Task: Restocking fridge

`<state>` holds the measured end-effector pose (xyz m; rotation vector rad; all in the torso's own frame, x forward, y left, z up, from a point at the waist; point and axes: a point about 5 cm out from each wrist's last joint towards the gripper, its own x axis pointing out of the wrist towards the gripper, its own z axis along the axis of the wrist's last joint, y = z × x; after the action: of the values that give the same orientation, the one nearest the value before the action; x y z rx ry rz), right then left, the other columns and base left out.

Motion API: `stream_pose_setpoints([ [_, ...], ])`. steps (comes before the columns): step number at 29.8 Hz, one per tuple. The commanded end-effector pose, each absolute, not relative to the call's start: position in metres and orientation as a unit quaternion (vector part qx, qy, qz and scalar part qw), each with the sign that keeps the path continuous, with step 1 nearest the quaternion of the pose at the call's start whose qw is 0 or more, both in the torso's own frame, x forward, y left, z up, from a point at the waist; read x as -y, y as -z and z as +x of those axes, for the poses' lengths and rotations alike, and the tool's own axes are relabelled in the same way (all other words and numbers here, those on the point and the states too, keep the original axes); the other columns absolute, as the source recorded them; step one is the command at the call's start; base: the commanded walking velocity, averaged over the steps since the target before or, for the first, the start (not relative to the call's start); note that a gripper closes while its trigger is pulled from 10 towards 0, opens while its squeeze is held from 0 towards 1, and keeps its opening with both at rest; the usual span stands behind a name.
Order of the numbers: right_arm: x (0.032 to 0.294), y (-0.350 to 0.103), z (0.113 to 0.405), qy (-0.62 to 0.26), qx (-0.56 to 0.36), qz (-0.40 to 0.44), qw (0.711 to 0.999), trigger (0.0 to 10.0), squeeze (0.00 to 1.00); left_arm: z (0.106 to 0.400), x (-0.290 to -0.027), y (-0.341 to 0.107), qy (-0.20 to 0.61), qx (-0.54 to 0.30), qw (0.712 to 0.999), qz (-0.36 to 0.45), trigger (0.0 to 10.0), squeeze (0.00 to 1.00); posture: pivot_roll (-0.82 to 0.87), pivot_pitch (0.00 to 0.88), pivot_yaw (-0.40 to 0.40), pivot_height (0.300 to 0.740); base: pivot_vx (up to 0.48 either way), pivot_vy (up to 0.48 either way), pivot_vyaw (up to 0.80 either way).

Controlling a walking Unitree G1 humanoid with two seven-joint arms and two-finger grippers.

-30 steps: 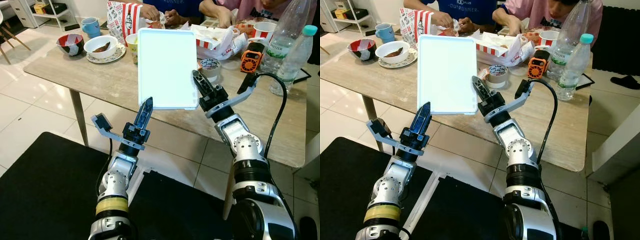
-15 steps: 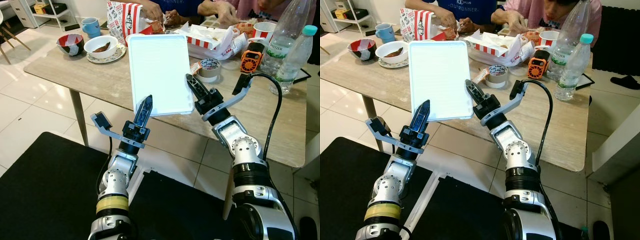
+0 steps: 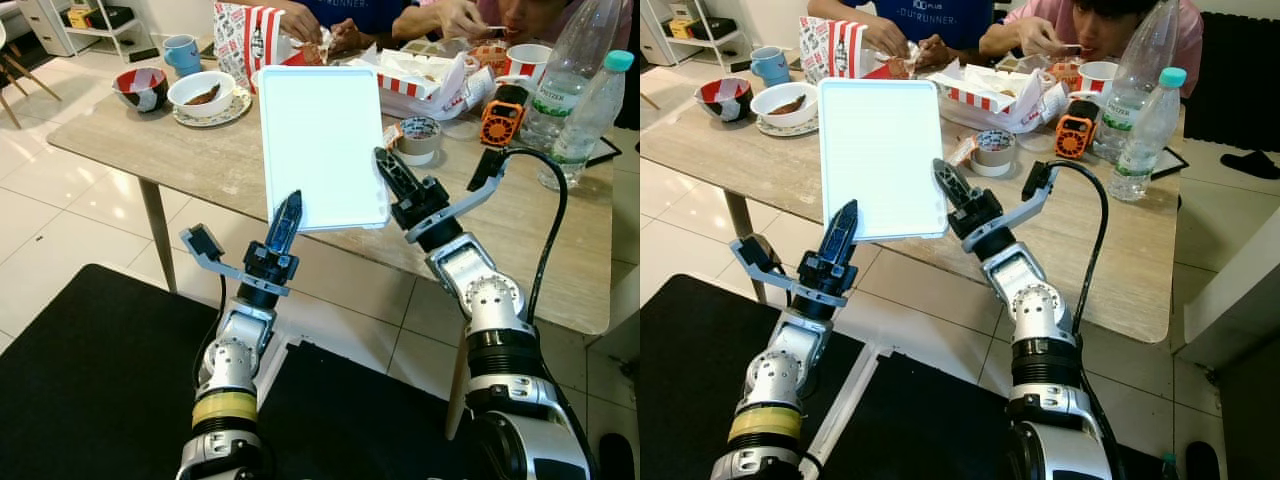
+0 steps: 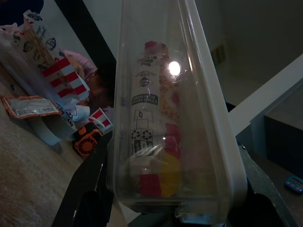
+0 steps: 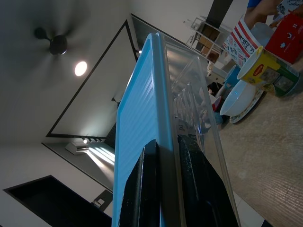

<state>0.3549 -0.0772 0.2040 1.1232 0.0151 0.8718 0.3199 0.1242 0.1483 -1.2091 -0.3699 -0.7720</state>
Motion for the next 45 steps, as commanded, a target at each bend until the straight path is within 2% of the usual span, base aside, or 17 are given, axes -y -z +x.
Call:
stream_pose_setpoints([
  [1, 0.050, -0.198, 0.344, -0.419, -0.017, 0.550, 0.723, 0.0, 0.00, 0.318, -0.126, -0.148, 0.353, 0.174, 0.736, -0.551, 0.0, 0.00, 0.04, 0.090, 0.079, 0.740, 0.000, 0.000, 0.00],
  [7, 0.050, -0.197, 0.343, -0.418, -0.019, 0.548, 0.724, 0.3, 0.00, 0.318, -0.127, -0.148, 0.354, 0.174, 0.736, -0.551, 0.0, 0.00, 0.04, 0.089, 0.078, 0.740, 0.000, 0.000, 0.00],
  [8, 0.051, -0.196, 0.343, -0.414, -0.010, 0.535, 0.736, 10.0, 0.00, 0.318, -0.128, -0.148, 0.353, 0.175, 0.736, -0.551, 0.0, 0.00, 0.03, 0.082, 0.075, 0.740, 0.000, 0.000, 0.00],
  [14, 0.054, -0.194, 0.343, -0.412, 0.002, 0.524, 0.745, 10.0, 0.02, 0.318, -0.129, -0.148, 0.352, 0.176, 0.737, -0.550, 0.0, 0.00, 0.03, 0.082, 0.075, 0.740, 0.000, 0.000, 0.00],
  [15, 0.058, -0.191, 0.344, -0.406, 0.013, 0.521, 0.751, 10.0, 1.00, 0.318, -0.130, -0.148, 0.349, 0.176, 0.739, -0.549, 0.0, 0.00, 0.04, 0.081, 0.074, 0.740, 0.000, 0.000, 0.00],
  [19, 0.063, -0.188, 0.343, -0.404, 0.023, 0.522, 0.751, 10.0, 1.00, 0.318, -0.133, -0.146, 0.345, 0.177, 0.741, -0.549, 0.0, 0.00, 0.04, 0.081, 0.074, 0.740, 0.000, 0.000, 0.00],
  [22, 0.081, -0.185, 0.336, -0.415, 0.044, 0.526, 0.741, 10.0, 1.00, 0.315, -0.143, -0.140, 0.329, 0.175, 0.752, -0.544, 0.0, 0.00, 0.04, 0.082, 0.075, 0.740, 0.000, 0.000, 0.00],
  [27, 0.095, -0.178, 0.330, -0.424, 0.048, 0.514, 0.744, 10.0, 1.00, 0.312, -0.154, -0.134, 0.318, 0.171, 0.764, -0.534, 0.0, 0.00, 0.04, 0.081, 0.076, 0.740, 0.000, 0.000, 0.00],
  [28, 0.100, -0.171, 0.326, -0.432, 0.045, 0.498, 0.751, 10.0, 0.78, 0.310, -0.161, -0.131, 0.313, 0.169, 0.769, -0.530, 0.0, 0.00, 0.04, 0.082, 0.077, 0.740, 0.000, 0.000, 0.00],
  [31, 0.102, -0.166, 0.322, -0.438, 0.043, 0.485, 0.755, 10.0, 0.78, 0.308, -0.166, -0.129, 0.310, 0.168, 0.773, -0.528, 0.0, 0.00, 0.04, 0.082, 0.077, 0.740, 0.000, 0.000, 0.00],
  [32, 0.104, -0.161, 0.310, -0.476, 0.042, 0.465, 0.746, 10.0, 0.00, 0.305, -0.176, -0.127, 0.303, 0.171, 0.778, -0.523, 0.0, 0.00, 0.04, 0.082, 0.077, 0.740, 0.000, 0.000, 0.00],
  [34, 0.102, -0.148, 0.287, -0.538, 0.022, 0.439, 0.719, 10.0, 0.00, 0.297, -0.193, -0.125, 0.306, 0.173, 0.786, -0.509, 0.0, 0.00, 0.04, 0.084, 0.080, 0.740, 0.000, 0.000, 0.00],
  [36, 0.102, -0.143, 0.280, -0.554, 0.012, 0.434, 0.711, 10.0, 0.00, 0.294, -0.198, -0.125, 0.309, 0.173, 0.788, -0.504, 0.0, 0.00, 0.04, 0.084, 0.080, 0.740, 0.000, 0.000, 0.00],
  [41, 0.096, -0.121, 0.271, -0.568, -0.036, 0.397, 0.721, 10.0, 0.00, 0.286, -0.208, -0.122, 0.329, 0.162, 0.795, -0.484, 0.0, 0.00, 0.03, 0.085, 0.082, 0.740, 0.000, 0.000, 0.00],
  [42, 0.093, -0.108, 0.265, -0.578, -0.068, 0.366, 0.726, 10.0, 0.00, 0.281, -0.213, -0.121, 0.339, 0.155, 0.798, -0.473, 0.0, 0.00, 0.03, 0.085, 0.082, 0.740, 0.000, 0.000, 0.00],
  [44, 0.093, -0.108, 0.265, -0.578, -0.068, 0.366, 0.726, 10.0, 0.00, 0.281, -0.213, -0.121, 0.339, 0.155, 0.798, -0.473, 0.0, 0.00, 0.03, 0.085, 0.082, 0.740, 0.000, 0.000, 0.00],
  [45, 0.090, -0.088, 0.259, -0.580, -0.117, 0.330, 0.736, 10.0, 0.00, 0.274, -0.223, -0.122, 0.357, 0.146, 0.802, -0.456, 0.0, 0.00, 0.04, 0.086, 0.083, 0.740, 0.000, 0.000, 0.00],
])
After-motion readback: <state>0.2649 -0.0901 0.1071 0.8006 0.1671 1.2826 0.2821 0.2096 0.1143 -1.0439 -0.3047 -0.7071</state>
